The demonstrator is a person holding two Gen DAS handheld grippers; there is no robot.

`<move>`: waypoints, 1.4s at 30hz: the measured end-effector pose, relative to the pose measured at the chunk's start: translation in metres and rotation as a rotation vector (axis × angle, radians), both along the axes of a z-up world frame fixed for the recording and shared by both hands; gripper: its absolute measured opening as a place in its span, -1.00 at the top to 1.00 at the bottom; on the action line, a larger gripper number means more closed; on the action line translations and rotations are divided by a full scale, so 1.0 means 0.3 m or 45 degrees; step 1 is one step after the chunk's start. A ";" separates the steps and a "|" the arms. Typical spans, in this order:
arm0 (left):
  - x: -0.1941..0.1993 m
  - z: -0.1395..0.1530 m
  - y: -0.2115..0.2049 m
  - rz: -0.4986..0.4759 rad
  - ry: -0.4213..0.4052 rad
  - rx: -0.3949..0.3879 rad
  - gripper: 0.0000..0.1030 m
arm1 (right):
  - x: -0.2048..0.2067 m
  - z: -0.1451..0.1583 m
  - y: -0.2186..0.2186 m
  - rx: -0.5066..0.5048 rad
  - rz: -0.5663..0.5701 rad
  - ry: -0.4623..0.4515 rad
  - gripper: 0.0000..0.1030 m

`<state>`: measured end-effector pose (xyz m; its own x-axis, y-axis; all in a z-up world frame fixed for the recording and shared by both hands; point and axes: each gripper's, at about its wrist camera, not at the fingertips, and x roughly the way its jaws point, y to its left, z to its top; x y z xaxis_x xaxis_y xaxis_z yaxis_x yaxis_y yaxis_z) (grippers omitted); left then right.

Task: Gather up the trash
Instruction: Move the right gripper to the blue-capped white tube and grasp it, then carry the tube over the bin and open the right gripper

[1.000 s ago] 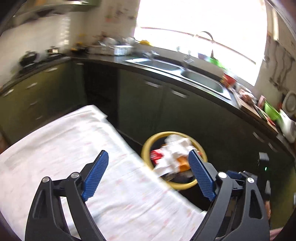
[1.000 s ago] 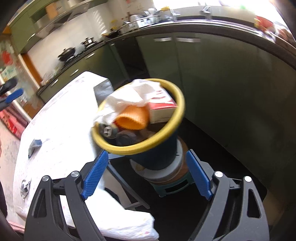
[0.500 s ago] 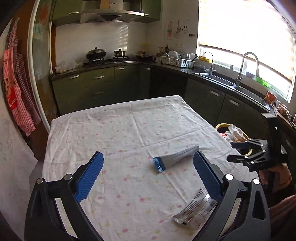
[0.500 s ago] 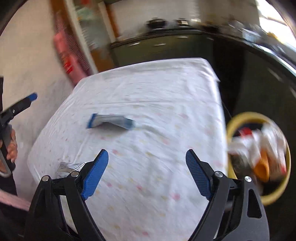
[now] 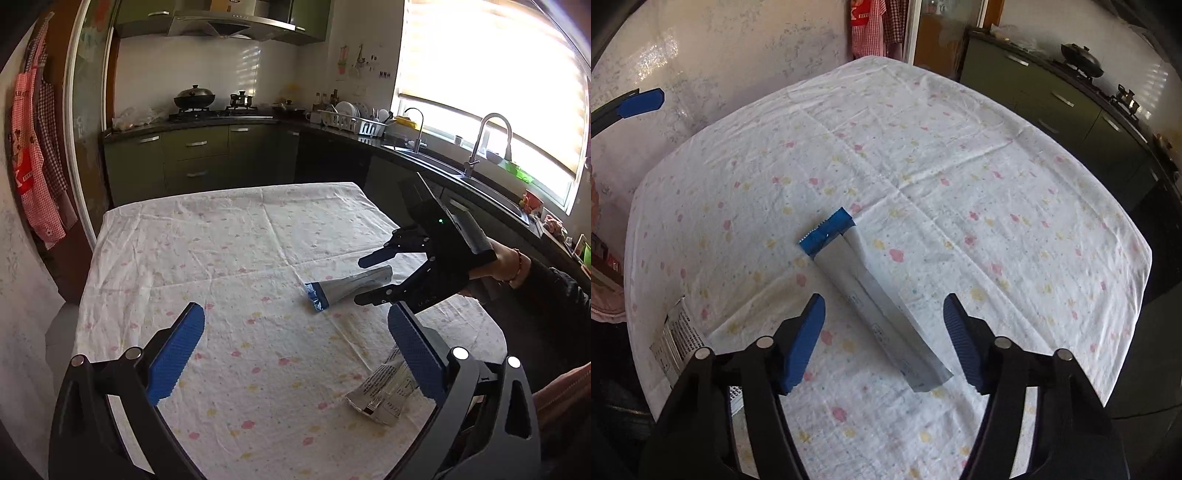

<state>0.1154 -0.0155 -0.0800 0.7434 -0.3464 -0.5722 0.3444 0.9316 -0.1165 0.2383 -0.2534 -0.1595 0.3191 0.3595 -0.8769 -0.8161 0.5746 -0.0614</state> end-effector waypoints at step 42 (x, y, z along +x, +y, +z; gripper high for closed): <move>-0.022 -0.048 -0.192 -0.242 0.011 -0.050 -0.90 | -0.190 -0.031 -0.953 0.158 -1.159 -0.097 0.67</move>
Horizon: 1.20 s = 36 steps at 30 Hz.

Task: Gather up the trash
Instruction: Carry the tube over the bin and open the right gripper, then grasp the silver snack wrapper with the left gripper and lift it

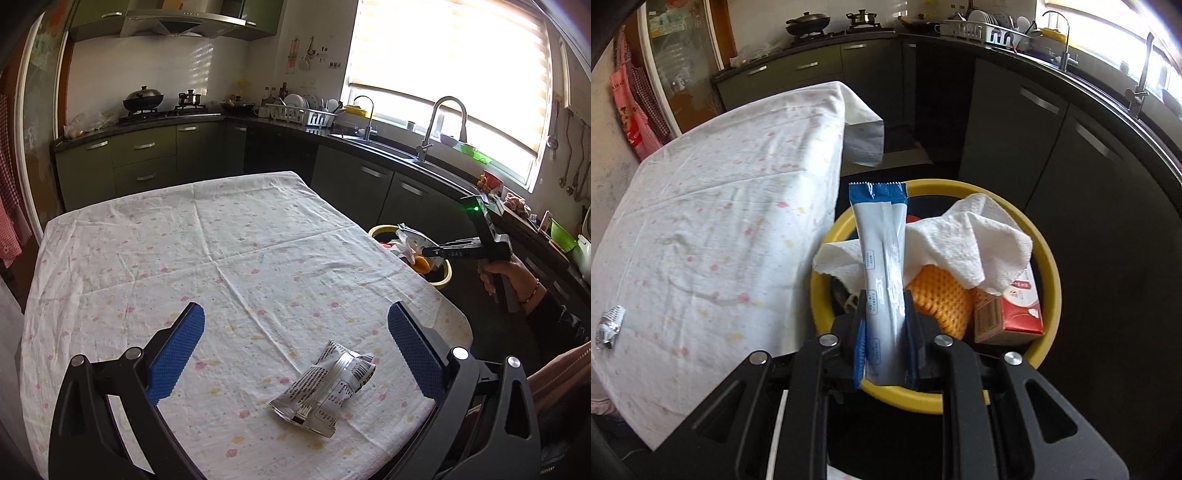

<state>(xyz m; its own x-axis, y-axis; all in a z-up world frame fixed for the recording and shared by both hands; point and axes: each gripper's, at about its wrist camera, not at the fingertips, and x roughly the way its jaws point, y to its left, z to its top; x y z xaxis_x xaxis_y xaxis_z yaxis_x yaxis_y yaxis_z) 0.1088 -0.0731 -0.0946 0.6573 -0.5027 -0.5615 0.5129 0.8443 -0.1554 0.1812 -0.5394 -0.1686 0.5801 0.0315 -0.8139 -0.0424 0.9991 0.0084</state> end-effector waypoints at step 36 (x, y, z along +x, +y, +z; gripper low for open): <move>0.079 -0.206 -0.187 -0.510 0.202 0.234 -0.88 | -0.222 0.181 0.143 0.037 -0.031 -0.215 -0.24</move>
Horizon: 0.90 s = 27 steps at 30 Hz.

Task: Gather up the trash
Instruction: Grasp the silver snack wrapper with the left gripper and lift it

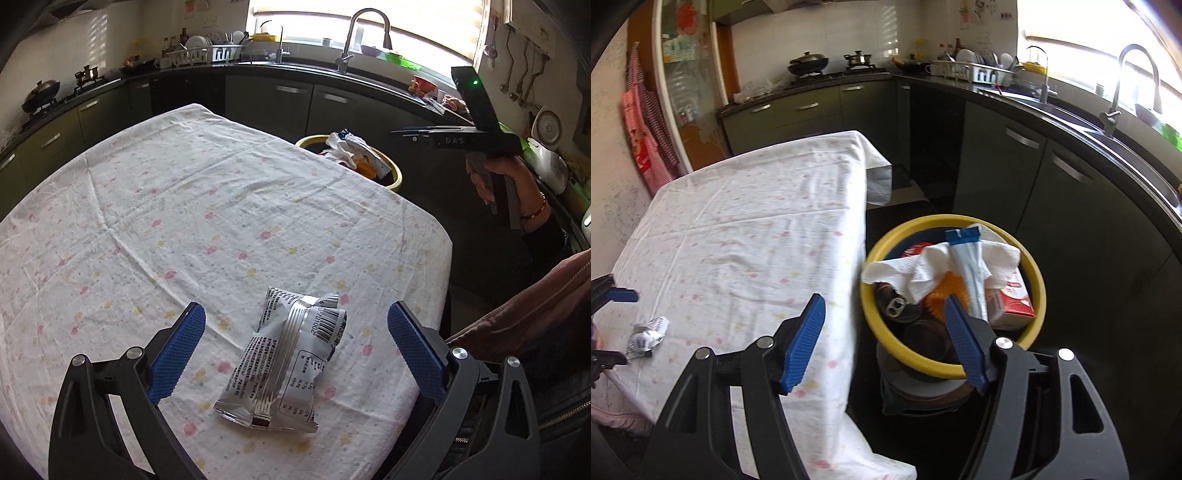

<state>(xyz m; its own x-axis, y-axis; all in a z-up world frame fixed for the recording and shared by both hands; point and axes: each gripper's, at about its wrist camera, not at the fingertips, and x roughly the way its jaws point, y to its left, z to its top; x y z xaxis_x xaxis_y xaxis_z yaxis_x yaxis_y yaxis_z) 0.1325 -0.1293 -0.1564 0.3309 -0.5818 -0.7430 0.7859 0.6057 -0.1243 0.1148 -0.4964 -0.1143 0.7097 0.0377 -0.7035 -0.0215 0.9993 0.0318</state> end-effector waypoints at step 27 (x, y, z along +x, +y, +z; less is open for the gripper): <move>0.011 -0.002 -0.044 0.048 -0.029 0.144 0.07 | -0.024 0.013 0.044 0.071 0.055 -0.025 -0.28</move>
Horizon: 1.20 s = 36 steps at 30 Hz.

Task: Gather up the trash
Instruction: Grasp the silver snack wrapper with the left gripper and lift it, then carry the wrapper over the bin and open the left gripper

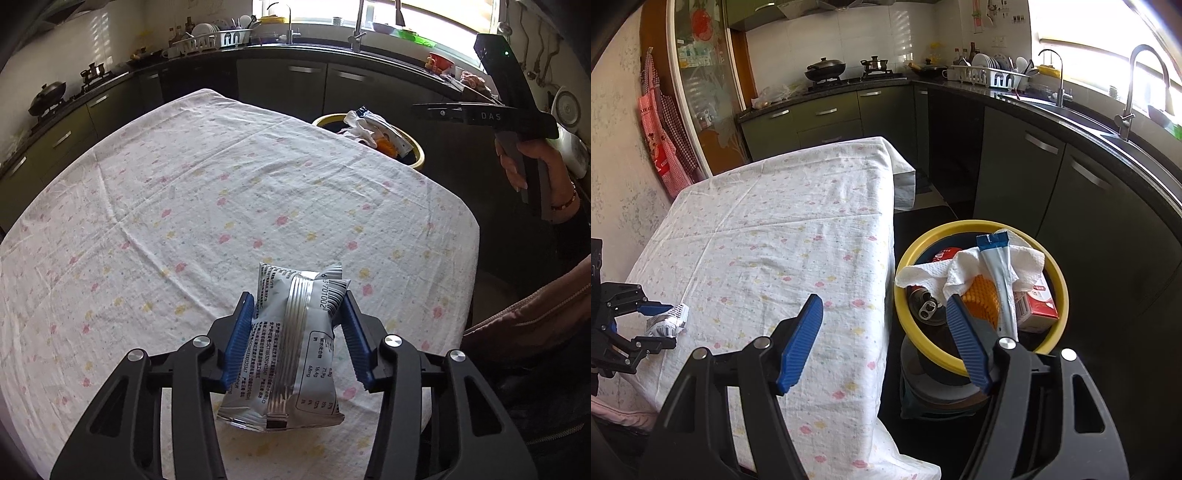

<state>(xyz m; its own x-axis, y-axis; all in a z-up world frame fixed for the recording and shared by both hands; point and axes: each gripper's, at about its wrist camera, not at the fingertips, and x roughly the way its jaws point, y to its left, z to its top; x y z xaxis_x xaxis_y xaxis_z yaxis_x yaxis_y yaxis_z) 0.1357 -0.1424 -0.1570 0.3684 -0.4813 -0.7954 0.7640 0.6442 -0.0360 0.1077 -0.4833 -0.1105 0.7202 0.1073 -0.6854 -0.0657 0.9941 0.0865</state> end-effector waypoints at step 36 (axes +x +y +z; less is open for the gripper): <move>0.470 0.045 -1.339 -0.218 0.128 -0.024 -0.01 | -0.254 -0.185 -0.502 0.266 -0.413 0.011 -0.29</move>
<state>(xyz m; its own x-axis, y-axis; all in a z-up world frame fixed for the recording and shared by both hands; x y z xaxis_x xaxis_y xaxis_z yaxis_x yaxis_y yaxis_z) 0.2767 -0.5442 -0.1434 0.1988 -0.5450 -0.8145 0.8544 0.5036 -0.1284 0.0315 -0.6339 -0.1659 0.7339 0.0127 -0.6791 0.2509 0.9240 0.2885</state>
